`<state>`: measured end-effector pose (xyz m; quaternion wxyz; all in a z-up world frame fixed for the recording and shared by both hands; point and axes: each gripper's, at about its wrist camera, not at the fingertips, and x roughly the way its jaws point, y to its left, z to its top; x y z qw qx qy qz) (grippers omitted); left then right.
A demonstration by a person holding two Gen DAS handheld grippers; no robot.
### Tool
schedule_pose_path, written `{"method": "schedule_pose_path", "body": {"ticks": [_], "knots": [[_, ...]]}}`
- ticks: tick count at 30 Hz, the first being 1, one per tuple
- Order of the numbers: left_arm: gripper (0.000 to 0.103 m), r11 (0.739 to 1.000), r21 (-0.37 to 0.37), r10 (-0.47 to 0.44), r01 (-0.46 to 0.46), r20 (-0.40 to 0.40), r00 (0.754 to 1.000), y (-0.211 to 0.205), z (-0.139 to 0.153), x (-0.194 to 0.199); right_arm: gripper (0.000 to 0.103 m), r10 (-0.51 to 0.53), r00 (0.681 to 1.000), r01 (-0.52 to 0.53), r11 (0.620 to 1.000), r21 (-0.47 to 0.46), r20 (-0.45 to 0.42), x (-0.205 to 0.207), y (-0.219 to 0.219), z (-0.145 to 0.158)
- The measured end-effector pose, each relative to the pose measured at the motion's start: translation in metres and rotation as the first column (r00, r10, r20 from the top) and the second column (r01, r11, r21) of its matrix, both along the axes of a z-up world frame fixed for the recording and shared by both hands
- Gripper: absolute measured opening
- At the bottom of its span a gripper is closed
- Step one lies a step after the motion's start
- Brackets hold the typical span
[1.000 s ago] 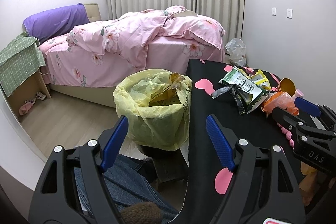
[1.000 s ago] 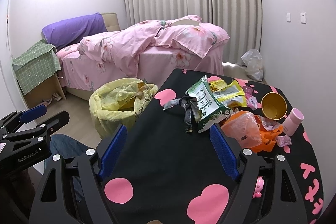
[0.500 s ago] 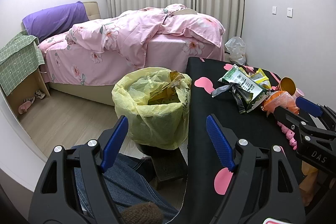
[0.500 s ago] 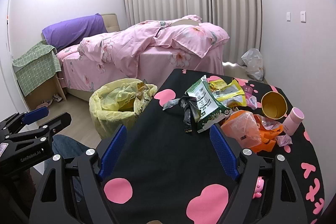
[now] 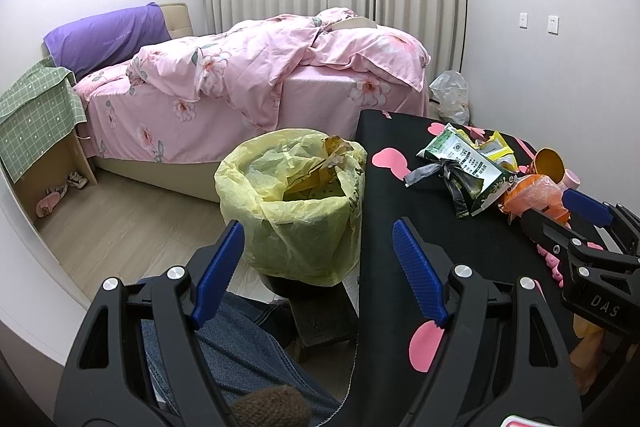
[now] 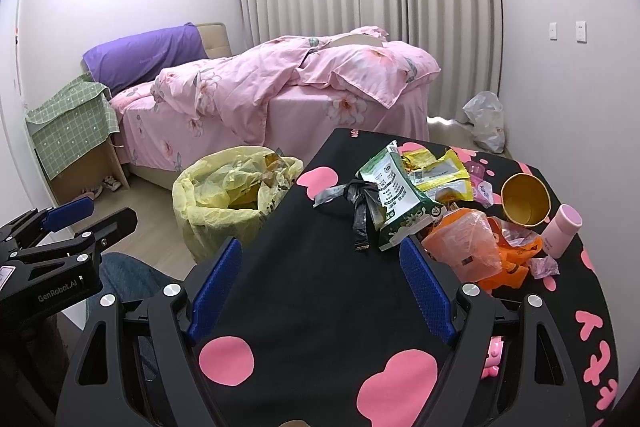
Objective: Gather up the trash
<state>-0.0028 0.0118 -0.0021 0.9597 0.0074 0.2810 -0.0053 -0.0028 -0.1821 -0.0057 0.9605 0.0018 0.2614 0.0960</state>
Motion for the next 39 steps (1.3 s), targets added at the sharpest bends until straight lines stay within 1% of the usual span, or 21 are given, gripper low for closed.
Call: {"method": "schedule_pose_path", "body": {"ticks": [28,31,35,39], "knots": [[0.073,1.0,0.005,-0.003,0.003,0.006,1.0,0.0,0.0,0.001,0.078,-0.009,1.0,0.009,1.0,0.008,-0.007,-0.001,-0.005,-0.002],[0.073,1.0,0.018,-0.013,0.013,0.013,1.0,-0.007,0.0,0.002,0.078,-0.02,1.0,0.02,1.0,0.015,-0.013,0.001,-0.012,-0.002],[0.073,0.999,0.017,-0.042,0.042,0.009,0.999,-0.015,-0.001,0.008,0.077,-0.05,0.999,0.05,0.999,0.012,-0.004,0.004,-0.031,0.001],[0.073,0.996,0.007,-0.092,0.092,0.015,0.996,-0.03,-0.001,0.021,0.078,-0.125,0.992,0.125,0.992,0.002,0.031,0.005,-0.064,0.007]]}}
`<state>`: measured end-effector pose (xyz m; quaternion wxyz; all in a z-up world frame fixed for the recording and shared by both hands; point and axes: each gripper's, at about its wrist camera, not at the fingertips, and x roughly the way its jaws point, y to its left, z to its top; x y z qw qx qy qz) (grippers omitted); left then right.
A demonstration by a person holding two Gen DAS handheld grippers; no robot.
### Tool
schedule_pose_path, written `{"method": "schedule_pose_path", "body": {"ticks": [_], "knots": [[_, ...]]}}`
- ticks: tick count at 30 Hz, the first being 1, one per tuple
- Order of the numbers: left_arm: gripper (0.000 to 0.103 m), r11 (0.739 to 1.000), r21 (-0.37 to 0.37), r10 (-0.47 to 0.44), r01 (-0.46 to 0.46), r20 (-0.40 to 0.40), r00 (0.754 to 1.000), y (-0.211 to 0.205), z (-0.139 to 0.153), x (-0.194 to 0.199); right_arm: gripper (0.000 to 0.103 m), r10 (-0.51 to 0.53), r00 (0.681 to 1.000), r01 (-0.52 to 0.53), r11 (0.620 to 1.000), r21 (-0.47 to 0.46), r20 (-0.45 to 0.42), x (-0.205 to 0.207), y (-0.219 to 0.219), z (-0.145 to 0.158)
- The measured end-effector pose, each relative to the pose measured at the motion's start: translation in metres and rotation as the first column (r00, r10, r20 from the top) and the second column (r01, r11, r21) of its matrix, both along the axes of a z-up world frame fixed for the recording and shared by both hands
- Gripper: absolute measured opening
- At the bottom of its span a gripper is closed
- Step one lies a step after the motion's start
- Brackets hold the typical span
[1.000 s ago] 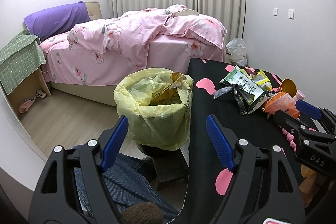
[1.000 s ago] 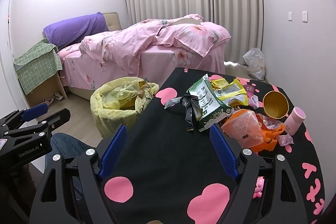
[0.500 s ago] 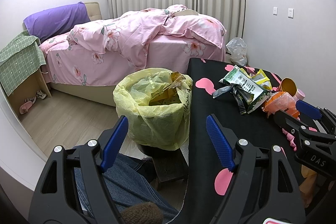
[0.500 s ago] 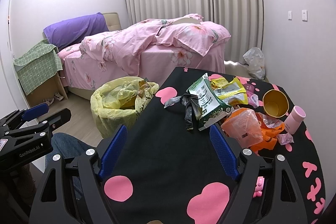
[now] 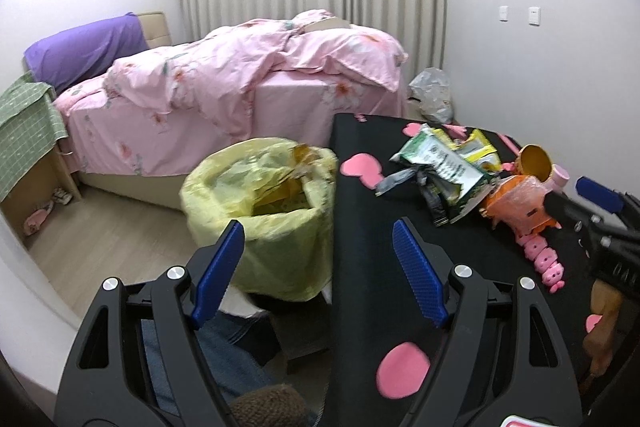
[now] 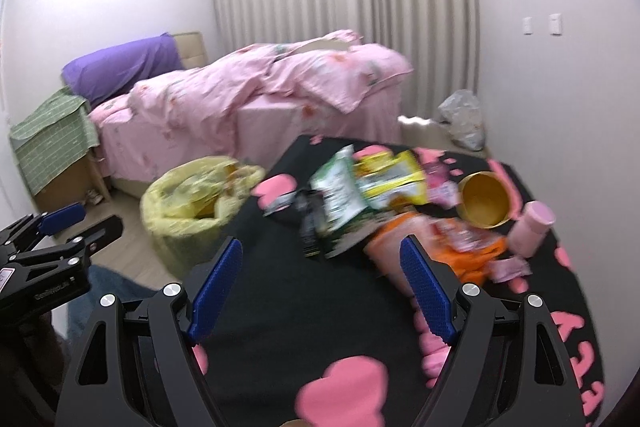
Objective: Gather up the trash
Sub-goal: 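Grasp the black plastic wrapper with the left tool while the right tool reaches toward the red paper cup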
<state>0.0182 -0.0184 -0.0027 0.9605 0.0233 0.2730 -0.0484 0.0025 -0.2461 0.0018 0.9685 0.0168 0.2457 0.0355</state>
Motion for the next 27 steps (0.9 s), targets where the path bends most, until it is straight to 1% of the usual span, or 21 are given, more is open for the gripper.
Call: {"method": "schedule_pose_path", "body": {"ticks": [4,7,10,12,15,16,17,19,20,22,23,24,25,27], "knots": [[0.073,0.997,-0.023,-0.08,0.08,-0.002,0.997,-0.021,-0.002,0.021,0.078,-0.083,0.996,0.084,0.996,-0.02,0.009,-0.001,-0.039,0.0],[0.073,0.982,-0.089,-0.166,0.164,-0.012,0.986,-0.039,-0.006,0.043,0.078,-0.128,0.992,0.128,0.991,-0.043,0.0,-0.002,-0.063,-0.007],[0.077,0.953,-0.176,-0.261,0.245,-0.075,0.962,-0.062,-0.017,0.076,0.078,-0.182,0.983,0.18,0.982,-0.055,-0.027,-0.003,-0.091,-0.019],[0.077,0.948,-0.198,-0.273,0.25,-0.096,0.957,-0.073,-0.024,0.094,0.078,-0.205,0.978,0.203,0.978,-0.047,-0.041,0.0,-0.106,-0.025],[0.077,0.959,-0.151,-0.258,0.241,-0.104,0.961,-0.09,-0.03,0.121,0.078,-0.239,0.969,0.237,0.971,-0.04,-0.058,0.007,-0.124,-0.035],[0.077,0.959,-0.131,-0.266,0.25,-0.117,0.957,-0.097,-0.032,0.134,0.078,-0.244,0.968,0.242,0.969,-0.04,-0.062,0.009,-0.127,-0.038],[0.077,0.958,-0.128,-0.274,0.258,-0.13,0.953,-0.099,-0.034,0.142,0.078,-0.25,0.965,0.248,0.968,-0.039,-0.072,0.013,-0.131,-0.041],[0.077,0.95,-0.137,-0.299,0.279,-0.161,0.941,-0.103,-0.042,0.165,0.078,-0.249,0.964,0.247,0.969,-0.029,-0.089,0.02,-0.136,-0.046],[0.077,0.947,-0.137,-0.312,0.289,-0.195,0.93,-0.105,-0.05,0.178,0.078,-0.248,0.964,0.246,0.969,-0.028,-0.094,0.023,-0.136,-0.046],[0.068,0.945,-0.145,-0.324,0.294,-0.273,0.906,-0.106,-0.066,0.2,0.078,-0.245,0.965,0.243,0.969,-0.036,-0.093,0.027,-0.136,-0.047],[0.065,0.941,-0.163,-0.333,0.295,-0.315,0.889,-0.106,-0.075,0.209,0.078,-0.243,0.966,0.24,0.97,-0.044,-0.091,0.03,-0.136,-0.048],[0.065,0.932,-0.205,-0.353,0.3,-0.316,0.88,-0.104,-0.078,0.212,0.077,-0.239,0.967,0.235,0.97,-0.053,-0.092,0.033,-0.136,-0.048],[0.064,0.929,-0.226,-0.356,0.295,-0.317,0.879,-0.101,-0.078,0.213,0.078,-0.237,0.967,0.232,0.971,-0.06,-0.093,0.035,-0.135,-0.048],[0.058,0.924,-0.241,-0.363,0.296,-0.316,0.877,-0.099,-0.078,0.212,0.077,-0.233,0.968,0.226,0.971,-0.074,-0.097,0.041,-0.135,-0.049]]}}
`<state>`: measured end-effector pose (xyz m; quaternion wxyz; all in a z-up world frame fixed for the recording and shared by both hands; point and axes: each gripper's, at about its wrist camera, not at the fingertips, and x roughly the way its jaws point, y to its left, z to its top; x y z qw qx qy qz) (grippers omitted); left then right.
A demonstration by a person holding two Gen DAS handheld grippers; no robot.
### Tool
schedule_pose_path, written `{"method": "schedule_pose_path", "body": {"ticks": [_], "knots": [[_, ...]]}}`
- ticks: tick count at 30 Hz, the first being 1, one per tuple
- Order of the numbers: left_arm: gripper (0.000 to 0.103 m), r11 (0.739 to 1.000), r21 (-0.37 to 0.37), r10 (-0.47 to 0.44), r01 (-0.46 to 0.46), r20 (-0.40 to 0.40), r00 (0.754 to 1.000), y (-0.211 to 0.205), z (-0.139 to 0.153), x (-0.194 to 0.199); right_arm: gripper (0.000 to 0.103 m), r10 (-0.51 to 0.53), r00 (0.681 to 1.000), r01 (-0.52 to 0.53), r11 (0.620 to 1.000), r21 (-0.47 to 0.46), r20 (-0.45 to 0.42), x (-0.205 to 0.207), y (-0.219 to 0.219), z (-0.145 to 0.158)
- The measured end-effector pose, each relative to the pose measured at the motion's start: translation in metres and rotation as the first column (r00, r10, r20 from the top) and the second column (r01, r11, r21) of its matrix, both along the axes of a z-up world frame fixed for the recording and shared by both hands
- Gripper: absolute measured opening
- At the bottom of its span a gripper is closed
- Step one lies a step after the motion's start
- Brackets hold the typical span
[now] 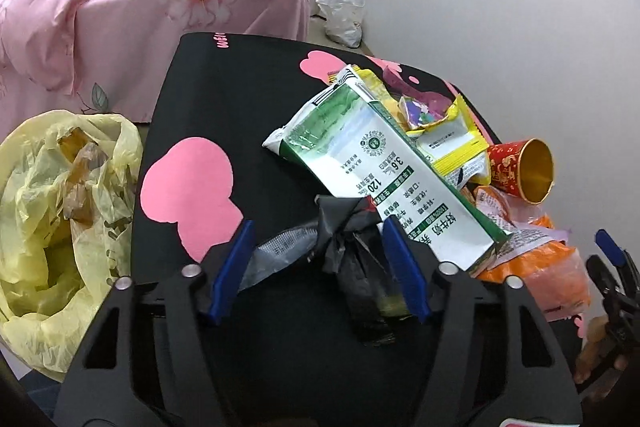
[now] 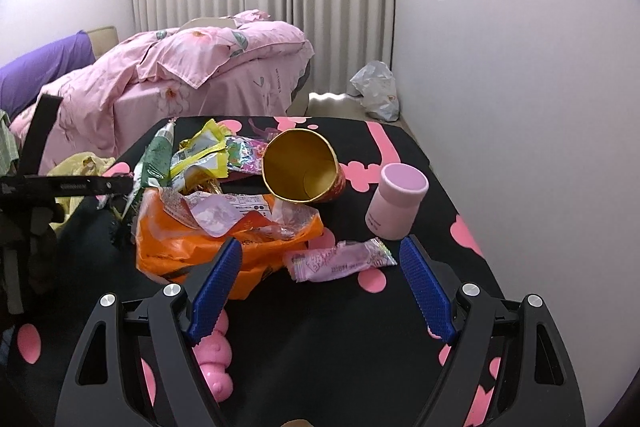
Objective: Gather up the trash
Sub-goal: 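Grasp the black plastic wrapper with the left tool while the right tool reaches toward the red paper cup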
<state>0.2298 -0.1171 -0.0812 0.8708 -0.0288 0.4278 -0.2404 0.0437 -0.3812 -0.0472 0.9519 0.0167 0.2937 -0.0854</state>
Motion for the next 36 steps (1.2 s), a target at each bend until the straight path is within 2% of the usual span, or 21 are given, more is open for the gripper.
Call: {"method": "schedule_pose_path", "body": {"ticks": [7,9,11,13,18,22,27,29,32,33,34,35,36], "knots": [[0.052,0.999,0.024,-0.037,0.037,0.024,0.999,-0.003,-0.004,-0.018,0.078,0.014,1.0,-0.014,1.0,-0.004,-0.006,0.008,0.004,0.001],[0.032,0.999,0.03,-0.041,0.042,-0.002,0.999,0.001,-0.007,-0.016,0.078,0.024,1.0,-0.024,1.0,-0.015,-0.004,0.009,0.006,0.005],[0.028,1.0,-0.004,-0.024,0.024,-0.033,0.999,0.01,-0.008,-0.015,0.077,0.027,0.999,-0.027,0.999,-0.036,0.017,0.01,0.007,0.013],[0.022,0.999,-0.033,-0.009,0.008,-0.03,1.0,0.016,-0.005,-0.018,0.077,0.03,0.999,-0.027,0.998,-0.055,0.046,0.013,0.006,0.022],[0.021,0.996,-0.086,-0.007,0.008,0.014,1.0,0.022,0.014,-0.041,0.078,0.052,0.997,-0.047,0.996,-0.076,0.064,0.051,0.005,0.031],[0.021,0.997,-0.077,-0.028,0.03,0.031,0.999,0.02,0.023,-0.057,0.077,0.084,0.996,-0.081,0.987,-0.138,0.016,0.095,0.009,0.024],[0.021,0.997,-0.079,-0.022,0.022,-0.001,1.0,0.021,0.018,-0.067,0.077,0.105,0.993,-0.117,0.961,-0.252,-0.063,0.13,0.015,0.007],[0.021,0.998,-0.058,-0.015,0.016,0.008,1.0,0.018,0.015,-0.07,0.077,0.107,0.988,-0.13,0.964,-0.233,-0.109,0.138,0.009,0.0],[0.021,0.998,-0.066,-0.013,0.013,0.001,1.0,0.018,0.012,-0.072,0.077,0.113,0.983,-0.141,0.971,-0.196,-0.145,0.135,0.0,-0.009],[0.021,0.998,-0.069,-0.012,0.012,-0.001,1.0,0.017,0.012,-0.072,0.076,0.114,0.983,-0.141,0.972,-0.19,-0.146,0.13,-0.002,-0.011],[0.021,0.997,-0.071,-0.011,0.011,-0.001,1.0,0.017,0.012,-0.073,0.066,0.119,0.982,-0.145,0.973,-0.179,-0.15,0.124,-0.004,-0.013],[0.021,0.997,-0.071,-0.009,0.009,0.0,1.0,0.016,0.011,-0.073,0.065,0.119,0.981,-0.146,0.973,-0.177,-0.153,0.121,-0.004,-0.015],[0.021,0.997,-0.073,-0.009,0.009,0.001,1.0,0.015,0.011,-0.074,0.058,0.118,0.981,-0.145,0.973,-0.178,-0.154,0.116,-0.004,-0.016]]}}
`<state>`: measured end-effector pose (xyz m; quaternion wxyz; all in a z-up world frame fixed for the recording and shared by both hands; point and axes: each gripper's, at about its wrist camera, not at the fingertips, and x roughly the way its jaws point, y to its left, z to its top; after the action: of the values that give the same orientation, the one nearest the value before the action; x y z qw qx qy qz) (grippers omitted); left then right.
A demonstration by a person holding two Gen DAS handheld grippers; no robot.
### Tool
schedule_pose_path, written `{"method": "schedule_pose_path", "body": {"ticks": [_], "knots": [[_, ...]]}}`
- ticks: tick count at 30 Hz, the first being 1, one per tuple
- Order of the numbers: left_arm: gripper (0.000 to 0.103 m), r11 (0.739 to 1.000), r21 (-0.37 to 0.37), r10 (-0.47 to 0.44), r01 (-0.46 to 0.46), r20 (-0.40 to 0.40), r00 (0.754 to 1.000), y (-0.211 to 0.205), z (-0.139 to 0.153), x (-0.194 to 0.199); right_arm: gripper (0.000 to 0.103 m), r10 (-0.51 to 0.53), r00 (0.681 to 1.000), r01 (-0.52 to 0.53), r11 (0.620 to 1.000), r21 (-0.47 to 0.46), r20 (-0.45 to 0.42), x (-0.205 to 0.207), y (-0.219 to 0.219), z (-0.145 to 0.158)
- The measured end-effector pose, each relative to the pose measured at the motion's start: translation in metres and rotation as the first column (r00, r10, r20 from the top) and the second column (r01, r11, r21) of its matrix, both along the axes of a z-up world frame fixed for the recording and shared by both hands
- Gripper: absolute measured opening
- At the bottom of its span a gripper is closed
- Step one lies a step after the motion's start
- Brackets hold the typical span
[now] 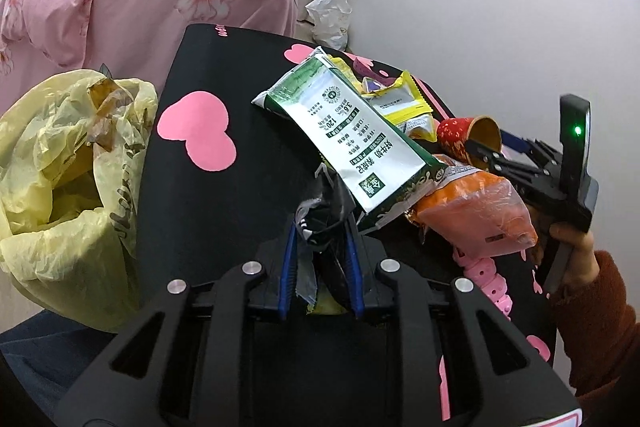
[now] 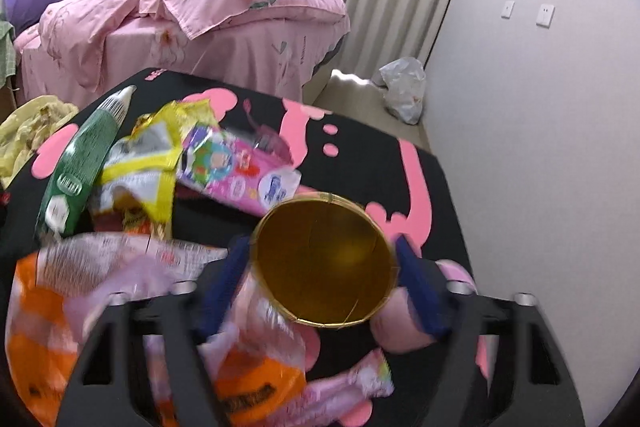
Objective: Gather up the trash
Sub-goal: 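Grasp the black plastic wrapper with the left tool while the right tool reaches toward the red paper cup, then grasp the red-gold paper cup rim with the right tool and lift it while the left tool holds the wrapper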
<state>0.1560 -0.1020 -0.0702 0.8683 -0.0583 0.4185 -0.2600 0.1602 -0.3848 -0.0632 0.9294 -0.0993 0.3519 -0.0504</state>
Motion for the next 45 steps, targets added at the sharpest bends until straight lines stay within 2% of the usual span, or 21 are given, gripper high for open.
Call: {"method": "schedule_pose_path", "body": {"ticks": [1,2,5,8,10,15,18,20,22,23,25,26,29,31,33,36,39,41,43,45], "knots": [[0.021,1.0,-0.002,-0.001,0.001,0.0,1.0,-0.001,0.0,-0.001,0.031,-0.003,1.0,0.003,1.0,-0.007,-0.001,-0.003,0.001,-0.001],[0.021,1.0,-0.003,-0.001,0.001,0.0,1.0,-0.001,0.0,-0.001,0.024,0.0,1.0,0.0,1.0,-0.004,-0.022,-0.006,0.0,-0.002],[0.021,1.0,-0.002,0.003,-0.003,0.005,1.0,-0.001,0.0,-0.004,0.024,0.016,1.0,-0.015,0.998,0.055,-0.023,-0.011,-0.003,-0.001],[0.021,1.0,0.001,0.008,-0.008,0.005,1.0,0.001,0.0,-0.005,0.021,0.007,1.0,-0.006,0.997,0.073,-0.015,-0.018,-0.007,0.001],[0.021,1.0,0.002,0.012,-0.012,0.003,1.0,0.002,-0.001,-0.006,0.016,0.0,1.0,0.0,0.995,0.096,-0.004,-0.022,-0.011,0.004],[0.021,1.0,0.006,0.023,-0.023,-0.01,1.0,0.004,-0.005,-0.006,0.016,0.012,1.0,-0.016,0.986,0.164,0.025,-0.033,-0.017,0.011],[0.021,1.0,0.0,0.029,-0.029,-0.012,0.999,0.006,-0.006,-0.008,0.018,0.033,0.998,-0.045,0.974,0.223,0.058,-0.046,-0.022,0.014],[0.021,1.0,0.0,0.03,-0.03,-0.009,0.999,0.007,-0.006,-0.009,0.03,0.032,0.996,-0.051,0.967,0.25,0.082,-0.054,-0.026,0.017],[0.021,0.999,-0.001,0.032,-0.032,-0.006,0.999,0.007,-0.005,-0.009,0.062,0.077,0.99,-0.108,0.95,0.292,0.115,-0.061,-0.028,0.021],[0.021,0.999,-0.001,0.032,-0.032,-0.005,0.999,0.007,-0.004,-0.009,0.066,0.118,0.989,-0.141,0.939,0.315,0.09,-0.062,-0.027,0.022],[0.021,0.999,-0.001,0.033,-0.033,-0.003,0.999,0.005,-0.003,-0.008,0.067,0.132,0.99,-0.142,0.946,0.292,0.053,-0.06,-0.022,0.025],[0.021,0.999,-0.002,0.032,-0.032,-0.003,0.999,0.004,-0.003,-0.008,0.067,0.102,0.992,-0.115,0.967,0.227,0.07,-0.061,-0.017,0.029],[0.021,1.0,-0.002,0.024,-0.024,0.005,1.0,-0.001,0.0,-0.009,0.067,0.011,0.991,-0.019,0.998,0.057,0.132,-0.055,-0.006,0.036],[0.021,1.0,0.006,0.016,-0.016,0.014,1.0,-0.004,0.001,-0.011,0.067,0.034,0.991,-0.042,0.998,0.057,0.13,-0.045,-0.006,0.036],[0.021,1.0,0.014,0.013,-0.013,0.028,1.0,-0.005,0.005,-0.013,0.066,0.064,0.994,-0.069,0.996,0.052,0.09,-0.025,-0.003,0.029],[0.021,1.0,0.014,0.018,-0.018,0.048,0.999,-0.003,0.01,-0.015,0.052,0.105,0.994,-0.105,0.994,-0.017,0.014,-0.003,0.005,0.01],[0.021,1.0,0.017,0.022,-0.023,0.059,0.998,0.0,0.012,-0.013,0.025,0.091,0.995,-0.093,0.995,-0.045,-0.048,0.012,0.007,-0.006],[0.021,1.0,0.014,0.025,-0.026,0.058,0.998,0.002,0.012,-0.011,0.018,0.073,0.997,-0.073,0.997,-0.017,-0.023,0.01,0.002,0.0],[0.021,1.0,0.003,0.028,-0.028,0.061,0.998,0.005,0.014,-0.01,0.007,0.057,0.998,-0.058,0.998,0.025,0.012,0.003,-0.005,0.015],[0.021,1.0,-0.01,0.03,-0.029,0.071,0.997,0.008,0.017,-0.01,0.006,0.052,0.997,-0.053,0.998,0.022,0.052,-0.007,-0.004,0.031]]}}
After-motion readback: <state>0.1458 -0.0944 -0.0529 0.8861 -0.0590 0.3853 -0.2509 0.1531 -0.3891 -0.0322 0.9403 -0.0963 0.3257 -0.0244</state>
